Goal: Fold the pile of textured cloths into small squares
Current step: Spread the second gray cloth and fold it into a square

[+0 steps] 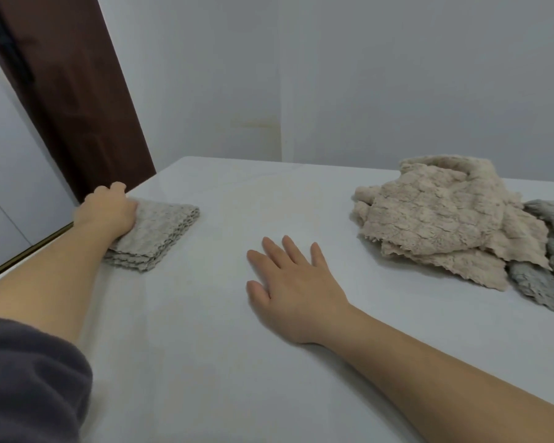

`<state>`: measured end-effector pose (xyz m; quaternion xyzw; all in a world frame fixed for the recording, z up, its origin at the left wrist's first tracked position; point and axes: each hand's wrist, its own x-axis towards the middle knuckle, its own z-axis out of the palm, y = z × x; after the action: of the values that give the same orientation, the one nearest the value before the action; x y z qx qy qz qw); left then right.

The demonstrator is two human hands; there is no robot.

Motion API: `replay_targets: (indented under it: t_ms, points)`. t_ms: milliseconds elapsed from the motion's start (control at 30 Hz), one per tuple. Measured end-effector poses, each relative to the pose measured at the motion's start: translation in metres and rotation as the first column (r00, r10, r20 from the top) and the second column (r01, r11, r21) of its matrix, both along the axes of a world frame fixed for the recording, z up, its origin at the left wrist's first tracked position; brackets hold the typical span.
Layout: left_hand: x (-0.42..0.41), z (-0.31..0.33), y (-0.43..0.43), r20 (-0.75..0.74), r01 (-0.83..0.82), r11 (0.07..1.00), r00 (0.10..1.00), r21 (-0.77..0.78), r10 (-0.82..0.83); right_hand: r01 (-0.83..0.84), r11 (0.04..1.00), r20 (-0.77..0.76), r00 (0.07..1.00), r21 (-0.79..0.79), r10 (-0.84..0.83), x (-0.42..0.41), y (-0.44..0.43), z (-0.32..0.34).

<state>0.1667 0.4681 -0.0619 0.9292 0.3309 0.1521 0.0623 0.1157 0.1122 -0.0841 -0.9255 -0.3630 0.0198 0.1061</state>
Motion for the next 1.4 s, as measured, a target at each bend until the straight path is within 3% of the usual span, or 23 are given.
replay_targets:
  t_ms: [133,233,433,567,733,900,1033,1267,1400]
  points:
    - [-0.008,0.011,-0.043,-0.047,0.088,0.994,0.995,0.061,-0.085,0.000,1.000,0.009,1.000,-0.002,0.000,0.000,0.001,-0.001]
    - [-0.017,0.000,-0.073,-0.232,0.185,0.983,0.955,-0.016,-0.184,0.001,1.000,0.006,1.000,-0.009,-0.001,0.001,0.001,-0.001]
    - [-0.026,-0.002,-0.081,-0.349,0.164,0.986,0.924,-0.011,-0.158,0.001,1.000,0.006,1.000,-0.009,-0.001,0.001,0.001,0.000]
    - [-0.031,0.003,-0.099,-0.277,0.164,0.986,0.949,0.030,-0.149,-0.001,1.000,-0.017,1.000,0.000,0.001,0.001,0.000,0.001]
    - [-0.050,0.009,-0.158,-0.209,0.290,0.956,0.938,0.034,-0.277,-0.005,0.998,-0.083,0.996,0.069,0.011,-0.001,-0.014,0.011]
    - [-0.084,0.012,-0.226,-0.122,0.446,0.895,0.888,-0.010,-0.444,0.076,0.966,-0.059,0.996,0.246,-0.063,-0.028,-0.088,0.031]
    - [-0.097,0.018,-0.313,0.000,0.609,0.792,0.793,-0.042,-0.609,0.200,0.946,0.008,0.978,0.257,-0.209,-0.046,-0.178,0.038]
    - [-0.089,0.008,-0.459,0.134,0.800,0.600,0.597,-0.017,-0.791,0.499,0.798,0.121,0.818,0.339,-0.563,-0.025,-0.292,0.015]
    - [-0.069,-0.004,-0.498,0.026,0.818,0.575,0.575,-0.005,-0.818,0.610,0.707,0.106,0.725,0.358,-0.680,-0.002,-0.311,0.010]
